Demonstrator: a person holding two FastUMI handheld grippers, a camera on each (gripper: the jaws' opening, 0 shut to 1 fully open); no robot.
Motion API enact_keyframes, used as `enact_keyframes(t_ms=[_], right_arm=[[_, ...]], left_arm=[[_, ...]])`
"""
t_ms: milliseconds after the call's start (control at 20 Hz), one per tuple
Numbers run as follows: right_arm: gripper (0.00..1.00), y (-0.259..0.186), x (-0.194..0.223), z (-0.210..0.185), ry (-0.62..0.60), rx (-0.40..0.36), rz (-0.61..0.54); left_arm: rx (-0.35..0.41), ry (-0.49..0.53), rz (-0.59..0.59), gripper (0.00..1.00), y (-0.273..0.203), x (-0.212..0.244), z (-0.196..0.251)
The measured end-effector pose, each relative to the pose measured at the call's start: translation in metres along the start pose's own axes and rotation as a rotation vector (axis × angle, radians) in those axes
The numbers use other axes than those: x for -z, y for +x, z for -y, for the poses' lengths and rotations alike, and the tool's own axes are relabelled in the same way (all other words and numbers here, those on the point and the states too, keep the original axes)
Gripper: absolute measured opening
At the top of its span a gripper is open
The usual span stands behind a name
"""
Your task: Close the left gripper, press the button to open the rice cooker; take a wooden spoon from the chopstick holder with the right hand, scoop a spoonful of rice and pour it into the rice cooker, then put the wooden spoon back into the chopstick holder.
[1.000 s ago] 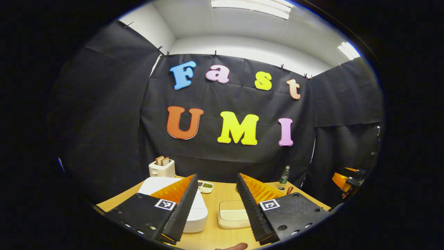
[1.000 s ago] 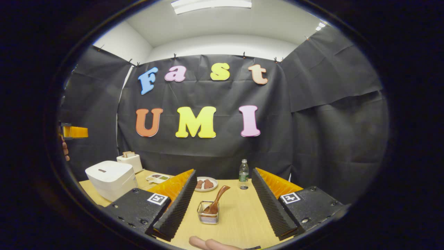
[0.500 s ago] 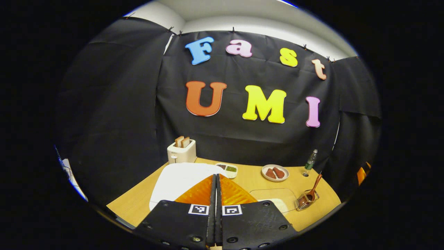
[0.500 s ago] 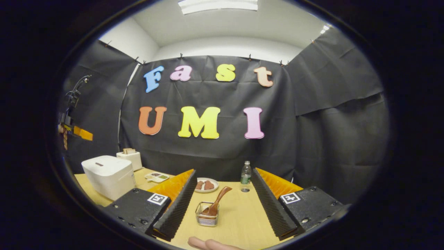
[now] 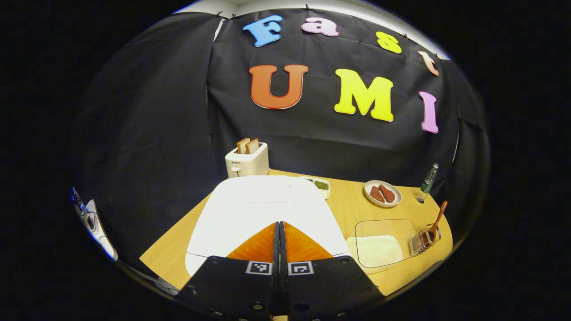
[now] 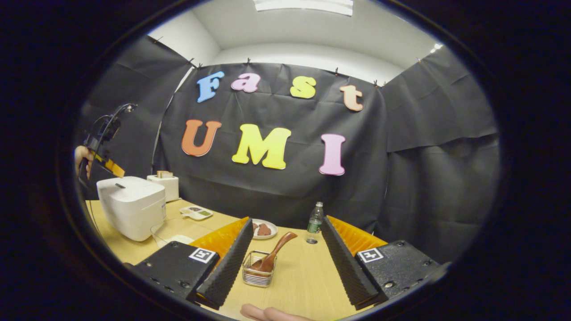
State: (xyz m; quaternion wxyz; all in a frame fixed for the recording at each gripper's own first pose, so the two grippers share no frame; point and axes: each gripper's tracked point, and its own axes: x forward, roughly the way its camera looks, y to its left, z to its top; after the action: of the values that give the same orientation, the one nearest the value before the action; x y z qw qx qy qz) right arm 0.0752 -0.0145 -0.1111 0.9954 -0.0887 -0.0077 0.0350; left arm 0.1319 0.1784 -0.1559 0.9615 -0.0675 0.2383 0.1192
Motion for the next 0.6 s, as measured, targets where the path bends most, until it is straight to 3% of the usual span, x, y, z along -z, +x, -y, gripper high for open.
enact_keyframes(t_ms=[150, 200, 250, 600], right_arm=[[1.00, 0.003, 0.003, 0.004, 0.008, 0.012, -0.008], [1.00, 0.003, 0.005, 0.005, 0.009, 0.013, -0.012], [1.00, 0.003, 0.007, 0.006, 0.011, 0.013, -0.017], [1.00, 0.003, 0.008, 0.011, 0.005, 0.027, -0.027]], left_arm=[[-0.007, -0.006, -0.045, 0.00, 0.009, 0.016, -0.002], [-0.019, -0.007, -0.047, 0.08, 0.009, 0.018, -0.007], [-0.016, -0.011, -0.052, 0.00, 0.009, 0.020, -0.007], [-0.022, -0.006, -0.057, 0.00, 0.005, 0.027, -0.010]])
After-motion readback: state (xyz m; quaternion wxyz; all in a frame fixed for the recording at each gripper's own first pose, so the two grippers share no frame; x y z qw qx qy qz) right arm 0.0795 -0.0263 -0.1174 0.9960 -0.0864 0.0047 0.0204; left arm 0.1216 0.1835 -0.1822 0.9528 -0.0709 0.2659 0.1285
